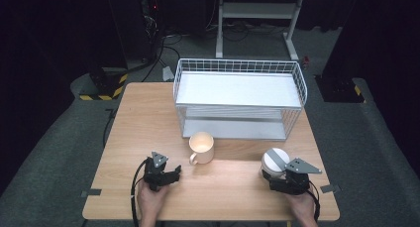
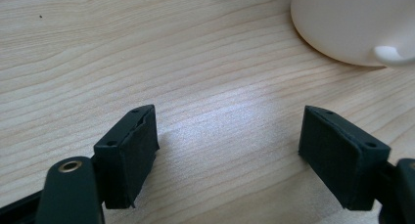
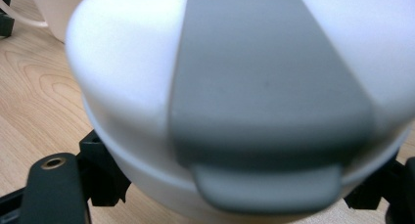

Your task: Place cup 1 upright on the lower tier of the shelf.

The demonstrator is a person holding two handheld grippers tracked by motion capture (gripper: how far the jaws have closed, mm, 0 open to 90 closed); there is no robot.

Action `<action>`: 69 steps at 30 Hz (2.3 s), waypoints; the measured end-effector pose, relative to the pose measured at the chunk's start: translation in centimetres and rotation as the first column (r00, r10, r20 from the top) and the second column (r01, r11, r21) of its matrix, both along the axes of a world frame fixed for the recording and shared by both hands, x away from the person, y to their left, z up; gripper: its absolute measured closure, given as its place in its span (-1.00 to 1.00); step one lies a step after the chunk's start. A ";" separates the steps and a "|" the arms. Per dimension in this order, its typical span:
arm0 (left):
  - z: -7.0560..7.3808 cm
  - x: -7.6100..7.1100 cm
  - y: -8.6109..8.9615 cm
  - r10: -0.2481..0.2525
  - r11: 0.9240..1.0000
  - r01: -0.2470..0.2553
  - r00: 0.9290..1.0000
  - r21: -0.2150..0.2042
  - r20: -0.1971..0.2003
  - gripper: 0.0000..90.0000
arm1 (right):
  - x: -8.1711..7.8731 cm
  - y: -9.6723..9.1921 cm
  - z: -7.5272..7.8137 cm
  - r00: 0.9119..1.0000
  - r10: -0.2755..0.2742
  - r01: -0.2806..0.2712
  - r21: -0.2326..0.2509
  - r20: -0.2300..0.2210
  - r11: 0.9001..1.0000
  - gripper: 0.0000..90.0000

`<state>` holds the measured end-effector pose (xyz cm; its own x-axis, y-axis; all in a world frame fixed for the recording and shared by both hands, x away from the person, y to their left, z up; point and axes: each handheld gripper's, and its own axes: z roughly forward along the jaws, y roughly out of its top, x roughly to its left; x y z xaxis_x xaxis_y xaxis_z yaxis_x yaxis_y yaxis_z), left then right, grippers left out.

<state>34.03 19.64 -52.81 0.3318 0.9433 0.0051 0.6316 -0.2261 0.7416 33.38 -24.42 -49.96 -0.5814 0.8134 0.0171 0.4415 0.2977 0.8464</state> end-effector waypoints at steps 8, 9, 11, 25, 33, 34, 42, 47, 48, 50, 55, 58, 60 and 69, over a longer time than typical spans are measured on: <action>0.0 0.0 0.0 0.001 1.000 -0.001 1.000 0.000 0.000 -0.50 | 0.3 0.1 0.1 1.000 0.005 -0.005 -0.006 0.005 1.000 -0.59; 0.0 0.0 0.0 0.001 1.000 -0.001 1.000 0.000 0.000 -0.50 | 0.4 0.1 0.1 1.000 0.007 -0.007 -0.009 0.005 1.000 -0.59; 0.0 0.0 0.0 0.001 1.000 -0.001 1.000 0.000 0.000 -0.50 | 0.4 0.2 0.1 1.000 0.006 -0.006 -0.007 0.001 1.000 -0.59; 0.0 0.0 0.0 0.001 1.000 -0.001 1.000 -0.001 0.000 -0.50 | 1.3 0.6 0.4 1.000 0.020 -0.020 -0.018 0.003 1.000 -0.59; 0.0 0.0 0.0 0.001 1.000 -0.001 1.000 0.000 0.000 -0.50 | 1.9 0.8 0.8 1.000 0.026 -0.026 -0.010 0.005 1.000 -0.58; 0.0 0.0 0.0 0.001 1.000 -0.001 1.000 0.000 0.000 -0.50 | 2.0 0.9 0.8 1.000 0.025 -0.025 -0.011 0.006 1.000 -0.58; 0.0 0.0 0.0 0.001 1.000 -0.001 1.000 0.000 0.000 -0.50 | 2.9 1.3 1.3 1.000 0.026 -0.026 -0.003 -0.009 1.000 -0.58; 0.0 0.0 0.0 0.005 1.000 -0.005 1.000 -0.005 0.003 -0.50 | 3.7 1.5 1.5 1.000 0.022 -0.022 0.001 -0.019 1.000 -0.58; 0.0 0.0 0.0 0.005 1.000 -0.005 1.000 -0.005 0.002 -0.50 | 3.9 1.7 1.5 0.999 0.021 -0.021 -0.001 -0.026 1.000 -0.58; 0.0 0.0 0.0 0.004 1.000 -0.004 1.000 -0.005 0.002 -0.51 | 4.2 1.9 1.7 0.999 0.019 -0.020 -0.003 -0.034 1.000 -0.58; 0.0 0.0 0.0 0.004 1.000 -0.004 1.000 -0.004 0.002 -0.51 | 4.8 2.0 1.9 0.999 0.024 -0.024 0.005 -0.027 1.000 -0.58; 0.0 0.0 0.0 0.004 1.000 -0.004 1.000 -0.004 0.003 -0.51 | 5.4 2.0 1.9 0.999 0.010 -0.010 0.015 -0.038 1.000 -0.58; 0.0 0.0 0.0 0.004 1.000 -0.004 1.000 -0.004 0.002 -0.51 | 5.6 2.0 2.0 0.999 0.008 -0.007 0.020 -0.036 1.000 -0.58; 0.0 0.0 0.0 0.004 1.000 -0.004 1.000 -0.004 0.002 -0.51 | 6.6 2.7 2.5 1.000 0.001 -0.001 -0.012 -0.008 1.000 -0.58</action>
<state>34.04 19.60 -52.84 0.3281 0.9446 0.0021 0.6307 -0.2208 0.7439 39.99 -21.76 -47.48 -0.5819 0.8132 0.0116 0.4477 0.3084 0.8393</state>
